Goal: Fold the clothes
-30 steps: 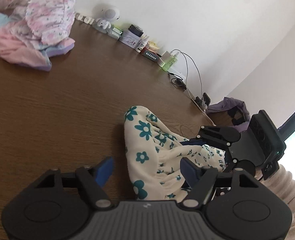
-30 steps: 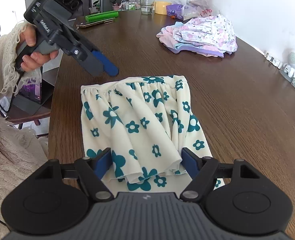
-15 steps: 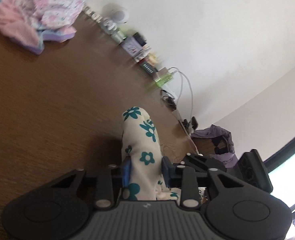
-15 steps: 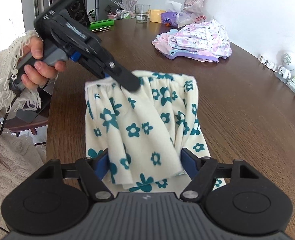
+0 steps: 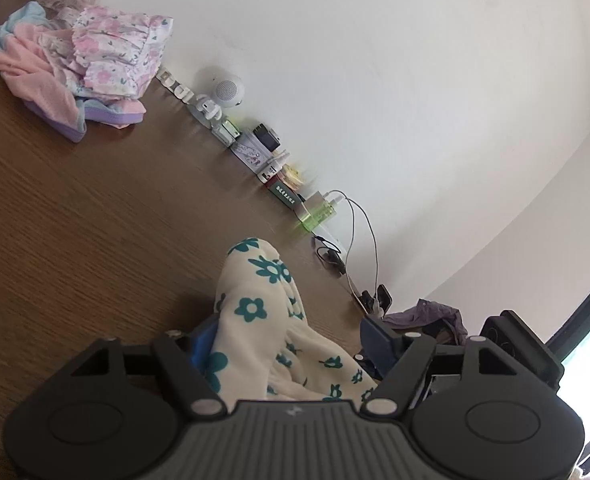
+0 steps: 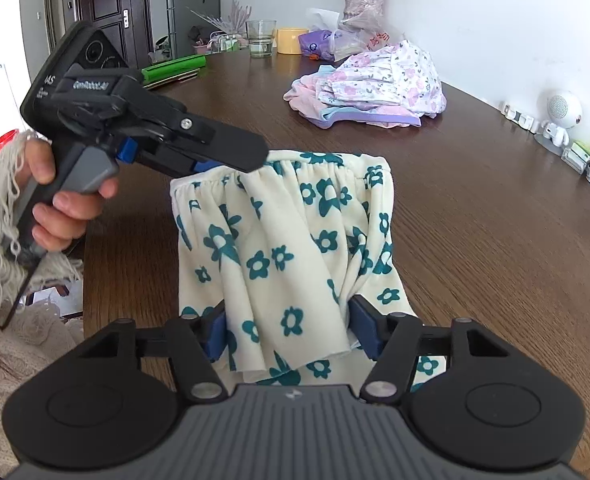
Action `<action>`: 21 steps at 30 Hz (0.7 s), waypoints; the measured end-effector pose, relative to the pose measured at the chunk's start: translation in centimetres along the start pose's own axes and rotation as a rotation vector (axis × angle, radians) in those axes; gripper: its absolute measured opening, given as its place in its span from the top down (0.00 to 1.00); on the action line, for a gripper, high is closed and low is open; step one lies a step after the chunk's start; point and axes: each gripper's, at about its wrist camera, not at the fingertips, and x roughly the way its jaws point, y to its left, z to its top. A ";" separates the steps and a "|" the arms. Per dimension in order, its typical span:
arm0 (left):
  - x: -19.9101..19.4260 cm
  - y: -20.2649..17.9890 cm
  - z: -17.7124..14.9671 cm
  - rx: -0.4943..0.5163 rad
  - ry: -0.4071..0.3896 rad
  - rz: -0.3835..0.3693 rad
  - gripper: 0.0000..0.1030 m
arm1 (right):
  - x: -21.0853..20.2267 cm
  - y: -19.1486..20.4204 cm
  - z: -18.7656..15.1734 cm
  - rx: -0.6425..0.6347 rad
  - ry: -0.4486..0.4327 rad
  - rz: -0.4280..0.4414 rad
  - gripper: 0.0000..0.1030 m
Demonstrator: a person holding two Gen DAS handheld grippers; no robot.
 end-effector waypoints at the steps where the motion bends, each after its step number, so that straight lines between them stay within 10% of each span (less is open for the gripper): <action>1: 0.1 0.1 -0.1 -0.004 -0.009 0.008 0.30 | 0.0 0.0 0.0 0.006 -0.005 -0.001 0.41; 10: 0.3 -1.4 -0.3 0.149 0.112 0.151 0.32 | 0.0 0.0 0.1 0.001 -0.011 0.000 0.37; 14: 0.2 -0.8 -0.1 0.129 0.123 0.170 0.58 | -1.5 0.6 0.8 -0.003 -0.026 -0.013 0.36; 21: 0.6 -1.8 0.0 0.213 0.149 0.239 0.63 | -4.4 2.9 1.5 -0.055 -0.103 -0.074 0.41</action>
